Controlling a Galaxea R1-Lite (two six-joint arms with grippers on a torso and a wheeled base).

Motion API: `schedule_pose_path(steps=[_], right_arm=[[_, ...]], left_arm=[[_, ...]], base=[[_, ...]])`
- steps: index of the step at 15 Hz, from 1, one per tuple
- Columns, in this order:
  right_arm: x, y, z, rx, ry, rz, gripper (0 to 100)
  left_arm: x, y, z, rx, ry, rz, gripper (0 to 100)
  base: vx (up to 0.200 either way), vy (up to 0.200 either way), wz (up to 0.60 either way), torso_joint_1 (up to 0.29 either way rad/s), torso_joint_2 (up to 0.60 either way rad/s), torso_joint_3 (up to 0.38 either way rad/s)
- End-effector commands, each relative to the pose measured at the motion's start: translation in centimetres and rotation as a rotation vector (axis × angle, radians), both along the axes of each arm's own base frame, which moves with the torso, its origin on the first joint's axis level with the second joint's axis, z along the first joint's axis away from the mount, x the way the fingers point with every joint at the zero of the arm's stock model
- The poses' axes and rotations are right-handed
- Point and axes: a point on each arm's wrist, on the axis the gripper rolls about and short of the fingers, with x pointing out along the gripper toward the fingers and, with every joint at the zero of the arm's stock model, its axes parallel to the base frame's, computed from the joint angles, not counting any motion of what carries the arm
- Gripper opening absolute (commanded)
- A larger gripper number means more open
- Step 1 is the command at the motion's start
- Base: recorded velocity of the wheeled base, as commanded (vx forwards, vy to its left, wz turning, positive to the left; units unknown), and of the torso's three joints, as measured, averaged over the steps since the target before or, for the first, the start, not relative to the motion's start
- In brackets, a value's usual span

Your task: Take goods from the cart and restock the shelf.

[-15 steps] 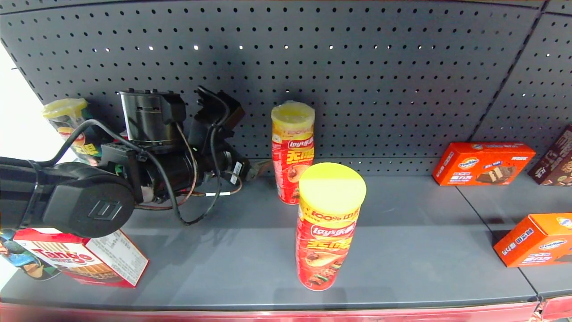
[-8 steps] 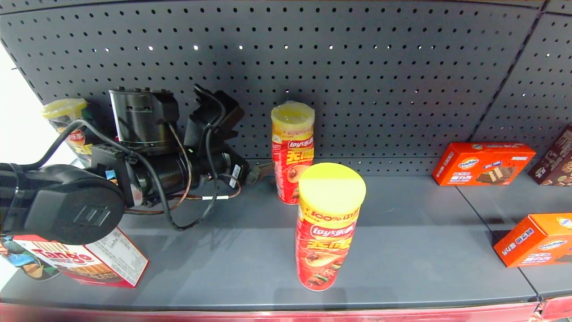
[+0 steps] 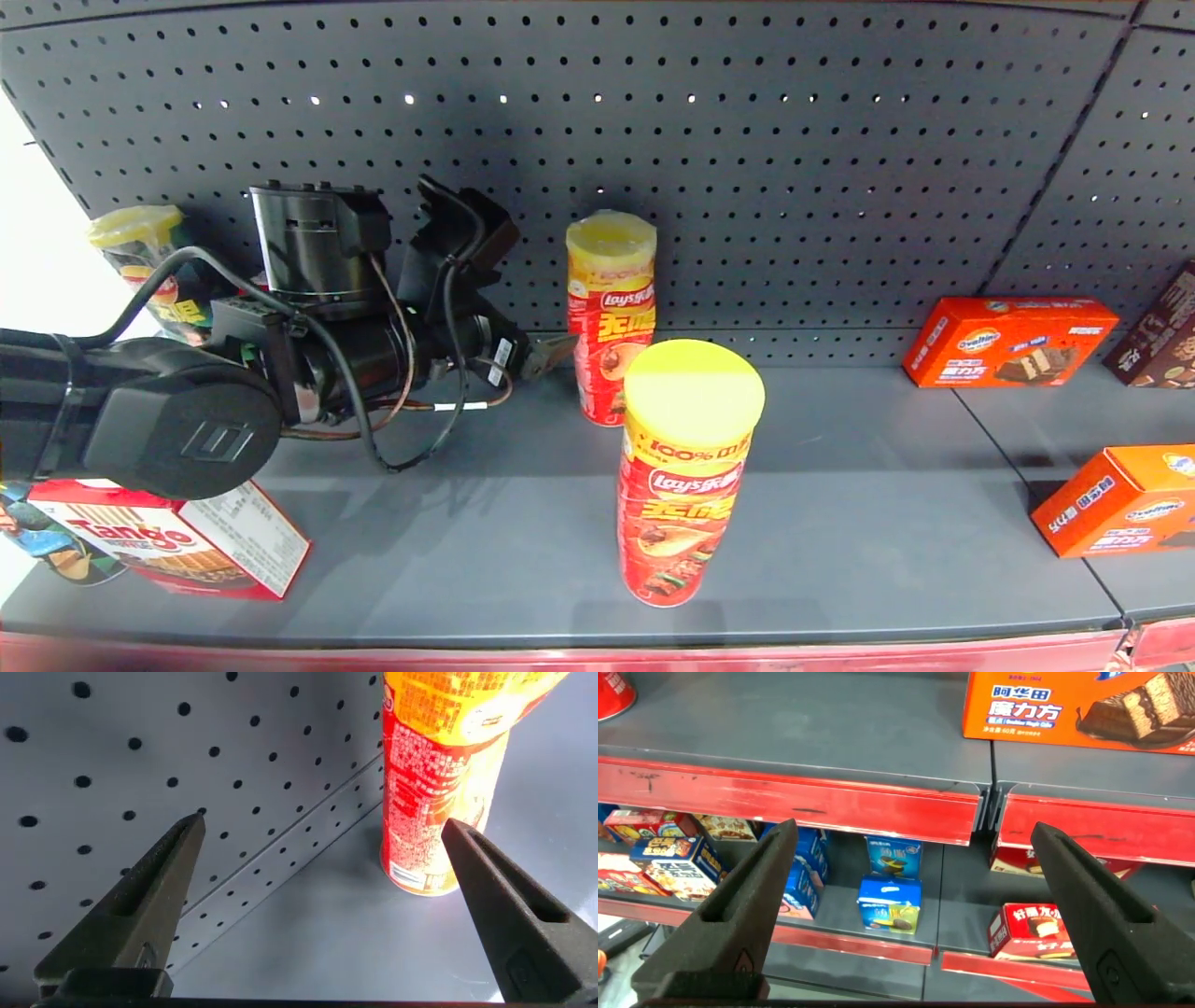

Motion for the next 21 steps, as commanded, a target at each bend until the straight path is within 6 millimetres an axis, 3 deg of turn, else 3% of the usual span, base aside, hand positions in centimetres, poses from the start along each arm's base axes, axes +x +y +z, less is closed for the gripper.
schedule_pose_path(steps=[1, 8, 13, 15, 21], right_arm=[[0.0, 0.0, 0.0, 0.000, 0.002, 0.001, 100], [0.0, 0.0, 0.0, 0.000, 0.002, 0.001, 100], [0.0, 0.0, 0.0, 0.000, 0.002, 0.001, 100], [0.0, 0.0, 0.0, 0.000, 0.002, 0.001, 100], [0.0, 0.0, 0.0, 0.000, 0.002, 0.001, 100]], left_arm=[[0.7, -0.3, -0.3, 0.002, 0.004, 0.003, 100], [0.6, 0.0, -0.6, 0.007, 0.014, 0.017, 100], [-1.9, 1.7, -0.9, 0.010, 0.019, 0.048, 100], [-1.6, 2.2, -1.0, 0.023, 0.018, 0.109, 100], [1.0, 1.1, -2.4, 0.041, 0.042, 0.120, 100]], base=[[0.000, 0.000, 0.00, 0.000, 0.00, 0.000], [0.000, 0.000, 0.00, 0.000, 0.00, 0.000], [0.000, 0.000, 0.00, 0.000, 0.00, 0.000], [0.000, 0.000, 0.00, 0.000, 0.00, 0.000], [0.000, 0.000, 0.00, 0.000, 0.00, 0.000]])
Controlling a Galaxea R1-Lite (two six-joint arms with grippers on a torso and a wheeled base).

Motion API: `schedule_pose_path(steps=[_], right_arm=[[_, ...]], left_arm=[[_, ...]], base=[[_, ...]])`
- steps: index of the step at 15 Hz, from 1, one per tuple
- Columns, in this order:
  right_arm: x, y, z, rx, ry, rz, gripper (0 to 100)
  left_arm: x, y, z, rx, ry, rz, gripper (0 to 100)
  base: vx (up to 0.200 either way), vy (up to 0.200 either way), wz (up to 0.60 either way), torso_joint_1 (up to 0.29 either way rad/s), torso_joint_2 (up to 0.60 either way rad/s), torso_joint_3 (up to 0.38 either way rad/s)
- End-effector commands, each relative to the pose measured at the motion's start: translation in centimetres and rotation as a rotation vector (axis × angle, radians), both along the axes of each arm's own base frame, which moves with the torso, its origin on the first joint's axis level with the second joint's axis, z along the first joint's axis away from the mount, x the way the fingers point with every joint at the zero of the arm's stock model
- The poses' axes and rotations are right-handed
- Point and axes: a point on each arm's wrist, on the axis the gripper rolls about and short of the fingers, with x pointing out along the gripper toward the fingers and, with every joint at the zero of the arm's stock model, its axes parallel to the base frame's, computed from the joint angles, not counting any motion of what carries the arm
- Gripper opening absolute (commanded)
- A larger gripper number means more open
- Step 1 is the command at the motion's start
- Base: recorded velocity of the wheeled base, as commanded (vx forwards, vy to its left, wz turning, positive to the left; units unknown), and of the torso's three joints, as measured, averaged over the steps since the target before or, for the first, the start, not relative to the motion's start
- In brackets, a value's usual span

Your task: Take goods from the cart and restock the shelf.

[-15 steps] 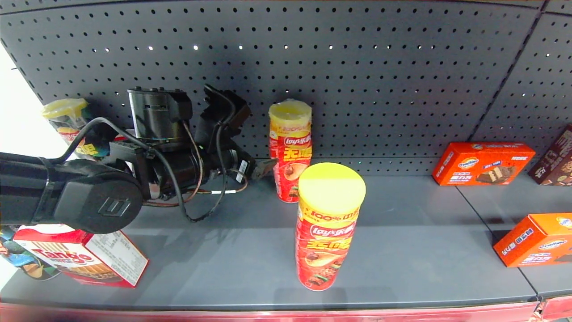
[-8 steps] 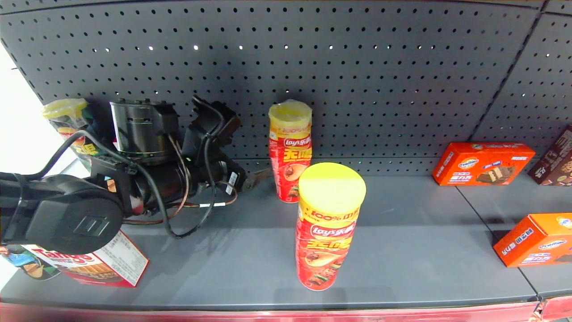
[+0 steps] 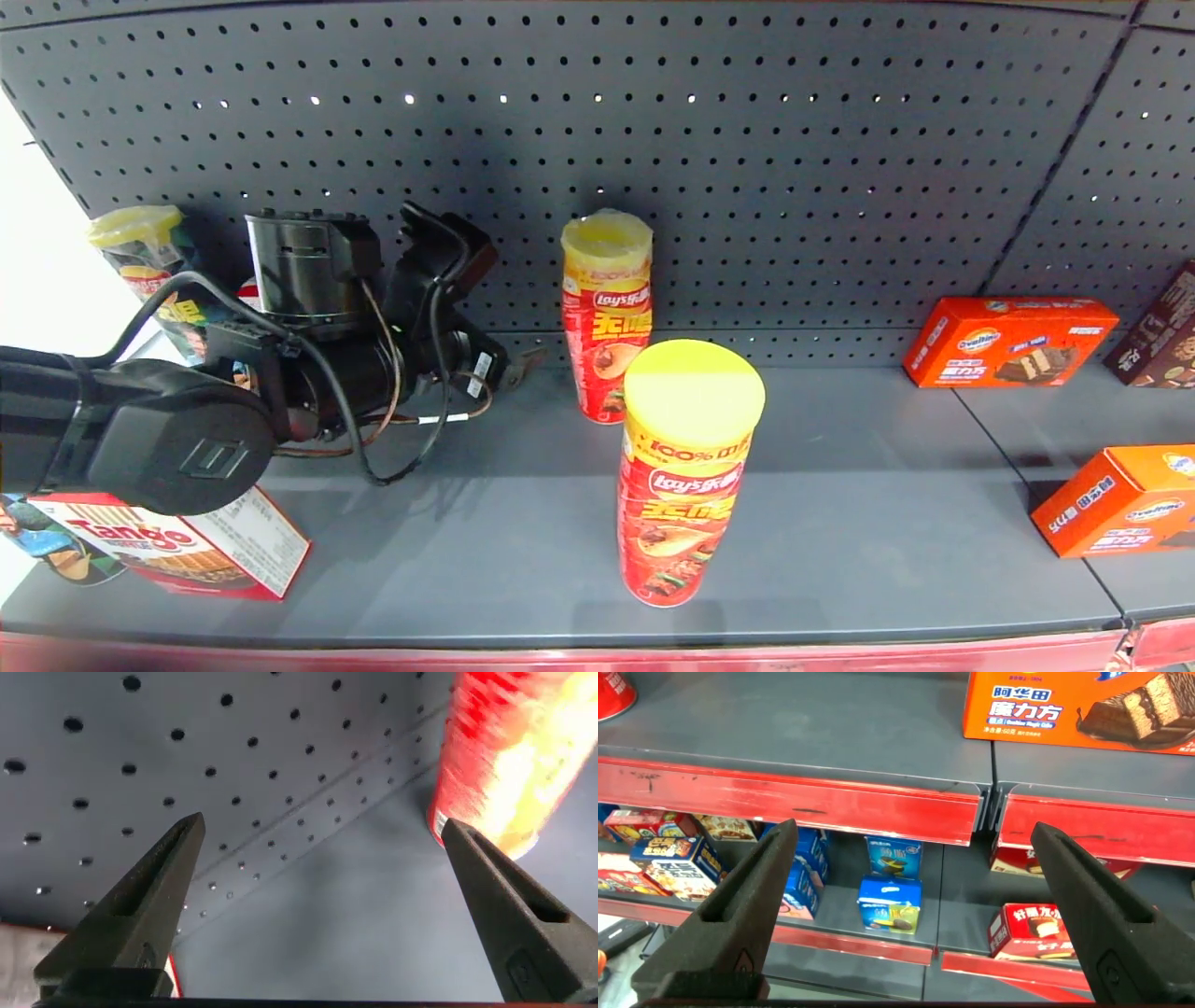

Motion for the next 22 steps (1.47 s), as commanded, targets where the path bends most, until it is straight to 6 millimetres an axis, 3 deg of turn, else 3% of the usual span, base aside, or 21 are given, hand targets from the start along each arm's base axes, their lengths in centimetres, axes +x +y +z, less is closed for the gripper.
schedule_pose_path(steps=[1, 14, 22], right_arm=[[0.0, 0.0, 0.0, 0.000, 0.002, 0.001, 100], [0.0, 0.0, 0.0, 0.000, 0.002, 0.001, 100], [0.0, 0.0, 0.0, 0.000, 0.002, 0.001, 100]], left_arm=[[0.8, -0.4, -0.8, 0.007, 0.017, -0.002, 100], [2.3, -3.0, -0.8, 0.004, 0.001, -0.047, 100], [2.2, -3.1, -1.0, 0.005, 0.001, -0.051, 100]], base=[[0.000, 0.000, 0.00, 0.000, 0.00, 0.000], [0.000, 0.000, 0.00, 0.000, 0.00, 0.000], [0.000, 0.000, 0.00, 0.000, 0.00, 0.000]])
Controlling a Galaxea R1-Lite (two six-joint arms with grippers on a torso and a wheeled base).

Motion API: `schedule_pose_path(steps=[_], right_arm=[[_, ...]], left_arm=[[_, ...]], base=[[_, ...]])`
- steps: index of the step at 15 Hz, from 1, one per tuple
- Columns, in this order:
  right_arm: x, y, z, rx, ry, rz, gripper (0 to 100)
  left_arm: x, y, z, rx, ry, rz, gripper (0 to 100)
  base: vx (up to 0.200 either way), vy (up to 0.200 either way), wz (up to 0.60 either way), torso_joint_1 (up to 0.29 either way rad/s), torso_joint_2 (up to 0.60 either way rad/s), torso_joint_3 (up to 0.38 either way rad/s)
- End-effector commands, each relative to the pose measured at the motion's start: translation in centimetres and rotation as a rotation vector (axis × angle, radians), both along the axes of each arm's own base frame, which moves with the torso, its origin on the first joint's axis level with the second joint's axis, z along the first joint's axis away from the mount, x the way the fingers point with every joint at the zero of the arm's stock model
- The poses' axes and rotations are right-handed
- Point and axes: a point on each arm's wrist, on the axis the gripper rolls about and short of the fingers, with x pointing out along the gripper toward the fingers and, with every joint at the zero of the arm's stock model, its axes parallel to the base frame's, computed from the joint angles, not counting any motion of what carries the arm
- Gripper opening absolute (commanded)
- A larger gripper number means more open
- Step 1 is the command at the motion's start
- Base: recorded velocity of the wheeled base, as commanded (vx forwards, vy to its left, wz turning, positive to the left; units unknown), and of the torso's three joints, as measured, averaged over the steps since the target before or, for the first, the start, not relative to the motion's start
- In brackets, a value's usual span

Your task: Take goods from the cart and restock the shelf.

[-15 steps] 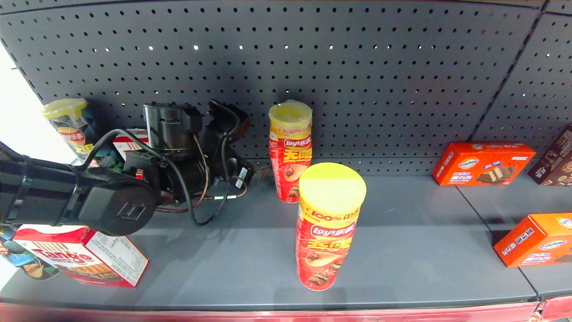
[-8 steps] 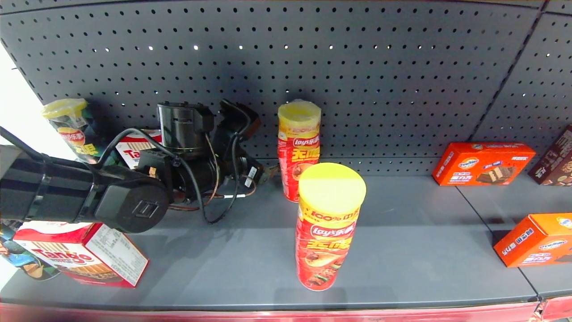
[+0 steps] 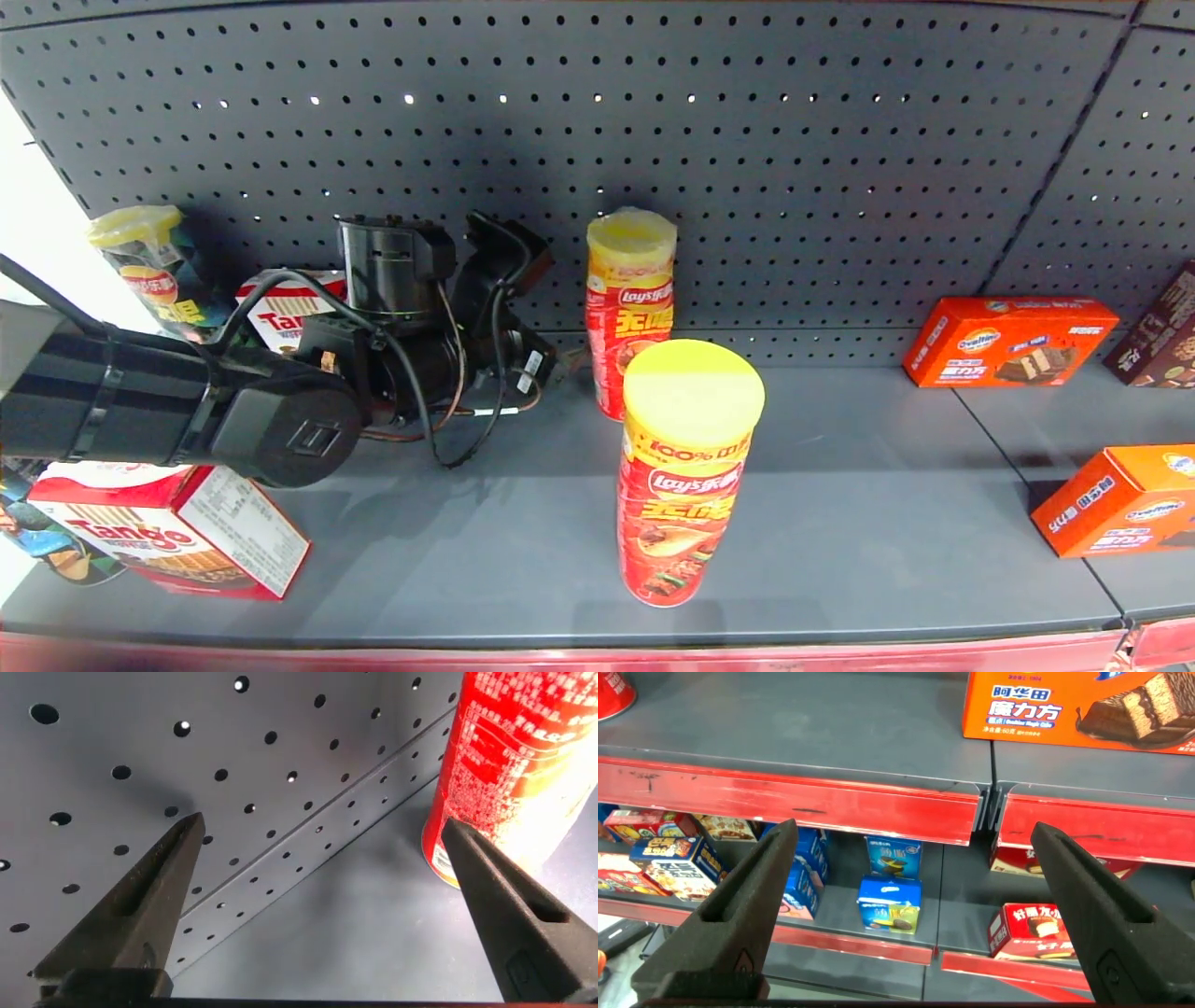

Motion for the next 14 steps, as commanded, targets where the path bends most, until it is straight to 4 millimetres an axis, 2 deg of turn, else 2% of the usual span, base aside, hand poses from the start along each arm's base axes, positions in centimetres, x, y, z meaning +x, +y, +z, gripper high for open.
schedule_pose_path(steps=[1, 2, 4, 7, 8, 9, 11, 13, 14], right_arm=[[0.0, 0.0, 0.0, 0.000, 0.002, 0.001, 100], [0.0, 0.0, 0.0, 0.000, 0.002, 0.001, 100], [0.0, 0.0, 0.0, 0.000, 0.002, 0.001, 100], [0.0, 0.0, 0.0, 0.000, 0.002, 0.001, 100], [0.0, 0.0, 0.0, 0.000, 0.002, 0.001, 100], [0.0, 0.0, 0.0, -0.001, 0.003, 0.001, 100], [0.0, 0.0, 0.0, 0.000, 0.002, 0.001, 100], [0.0, 0.0, 0.0, 0.000, 0.002, 0.001, 100], [0.0, 0.0, 0.0, -0.001, 0.003, 0.001, 100]], left_arm=[[-0.2, 0.1, 0.1, 0.000, -0.001, 0.000, 100], [-0.4, 0.2, 0.2, -0.002, -0.004, 0.000, 100], [-2.0, 0.9, 1.2, -0.009, -0.016, 0.002, 100], [-5.3, 2.7, 4.7, -0.060, -0.102, 0.013, 100], [-6.1, 3.0, 5.2, -0.067, -0.112, 0.011, 100], [-8.7, 3.7, 6.3, -0.089, -0.149, -0.010, 100], [-13.5, 3.8, 7.9, -0.188, -0.200, -0.085, 100], [-18.4, 6.6, 7.4, -0.223, -0.235, -0.060, 100], [-19.8, 7.5, 7.3, -0.235, -0.252, -0.034, 100]], base=[[0.000, 0.000, 0.00, 0.000, 0.00, 0.000], [0.000, 0.000, 0.00, 0.000, 0.00, 0.000], [0.000, 0.000, 0.00, 0.000, 0.00, 0.000], [0.000, 0.000, 0.00, 0.000, 0.00, 0.000], [0.000, 0.000, 0.00, 0.000, 0.00, 0.000], [0.000, 0.000, 0.00, 0.000, 0.00, 0.000], [0.000, 0.000, 0.00, 0.000, 0.00, 0.000], [0.000, 0.000, 0.00, 0.000, 0.00, 0.000], [0.000, 0.000, 0.00, 0.000, 0.00, 0.000]])
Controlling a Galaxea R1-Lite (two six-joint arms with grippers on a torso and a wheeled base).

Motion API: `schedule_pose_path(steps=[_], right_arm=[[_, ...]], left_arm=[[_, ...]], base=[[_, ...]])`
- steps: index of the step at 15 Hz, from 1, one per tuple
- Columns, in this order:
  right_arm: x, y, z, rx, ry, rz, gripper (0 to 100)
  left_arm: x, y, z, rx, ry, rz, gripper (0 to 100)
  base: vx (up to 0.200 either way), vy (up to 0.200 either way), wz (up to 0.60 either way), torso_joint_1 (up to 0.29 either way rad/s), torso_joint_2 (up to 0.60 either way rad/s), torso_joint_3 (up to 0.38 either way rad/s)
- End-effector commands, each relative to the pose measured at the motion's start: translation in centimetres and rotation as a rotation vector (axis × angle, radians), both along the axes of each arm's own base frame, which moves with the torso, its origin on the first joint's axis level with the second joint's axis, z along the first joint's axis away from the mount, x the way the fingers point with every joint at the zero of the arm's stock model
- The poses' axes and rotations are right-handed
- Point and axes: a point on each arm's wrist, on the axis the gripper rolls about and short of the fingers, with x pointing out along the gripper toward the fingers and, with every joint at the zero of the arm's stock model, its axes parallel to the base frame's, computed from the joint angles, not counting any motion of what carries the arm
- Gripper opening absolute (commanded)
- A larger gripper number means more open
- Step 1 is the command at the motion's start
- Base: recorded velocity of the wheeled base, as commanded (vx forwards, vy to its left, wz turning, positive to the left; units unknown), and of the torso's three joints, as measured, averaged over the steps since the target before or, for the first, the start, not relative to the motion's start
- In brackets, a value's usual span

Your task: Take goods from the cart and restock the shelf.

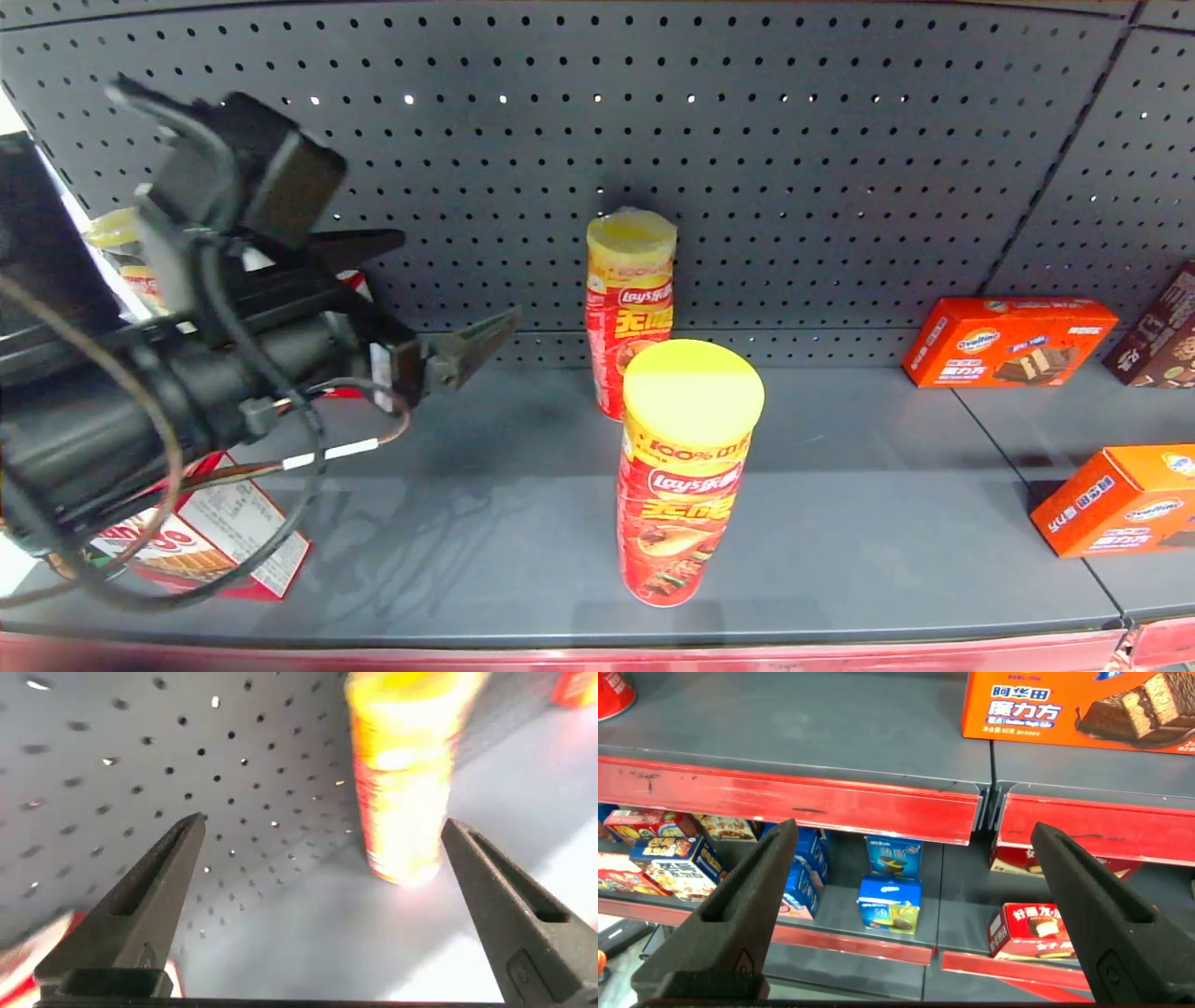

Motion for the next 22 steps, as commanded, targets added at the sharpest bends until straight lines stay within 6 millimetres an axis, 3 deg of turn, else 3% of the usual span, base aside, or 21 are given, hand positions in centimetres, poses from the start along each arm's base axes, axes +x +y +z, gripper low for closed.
schedule_pose_path(steps=[1, 2, 4, 5, 6, 8, 10, 15, 22], right_arm=[[0.0, 0.0, 0.0, 0.000, 0.001, 0.001, 100], [0.0, 0.0, 0.0, 0.000, 0.001, 0.001, 100], [0.0, 0.0, 0.0, 0.000, 0.001, 0.001, 100], [0.0, 0.0, 0.0, 0.000, 0.001, 0.001, 100], [0.0, 0.0, 0.0, 0.000, 0.002, 0.001, 100], [0.0, 0.0, 0.0, 0.000, 0.001, 0.001, 100], [0.0, 0.0, 0.0, 0.000, 0.001, 0.001, 100], [0.0, 0.0, 0.0, 0.000, 0.001, 0.001, 100], [0.0, 0.0, 0.0, 0.000, 0.001, 0.001, 100]], left_arm=[[-10.5, 5.8, 0.0, -0.113, -0.139, 0.022, 100], [-12.0, 6.8, -0.4, -0.122, -0.153, 0.022, 100], [-17.0, 10.2, -2.6, -0.123, -0.156, 0.054, 100], [-18.4, 11.2, -3.7, -0.121, -0.145, 0.162, 100], [-19.1, 11.6, -5.1, -0.139, -0.139, 0.287, 100], [-20.4, 11.2, -11.2, -0.155, -0.139, 0.252, 100], [-20.9, 11.1, -14.9, -0.150, -0.135, 0.296, 100], [-22.1, 11.2, -18.2, -0.124, 0.017, 0.291, 100], [-22.1, 11.1, -18.2, -0.200, 0.032, 0.247, 100]], base=[[0.000, 0.000, 0.00, 0.000, 0.00, 0.000], [0.000, 0.000, 0.00, 0.000, 0.00, 0.000], [0.000, 0.000, 0.00, 0.000, 0.00, 0.000], [0.000, 0.000, 0.00, 0.000, 0.00, 0.000], [0.000, 0.000, 0.00, 0.000, 0.00, 0.000], [0.000, 0.000, 0.00, 0.000, 0.00, 0.000], [0.000, 0.000, 0.00, 0.000, 0.00, 0.000], [0.000, 0.000, 0.00, 0.000, 0.00, 0.000], [0.000, 0.000, 0.00, 0.000, 0.00, 0.000]])
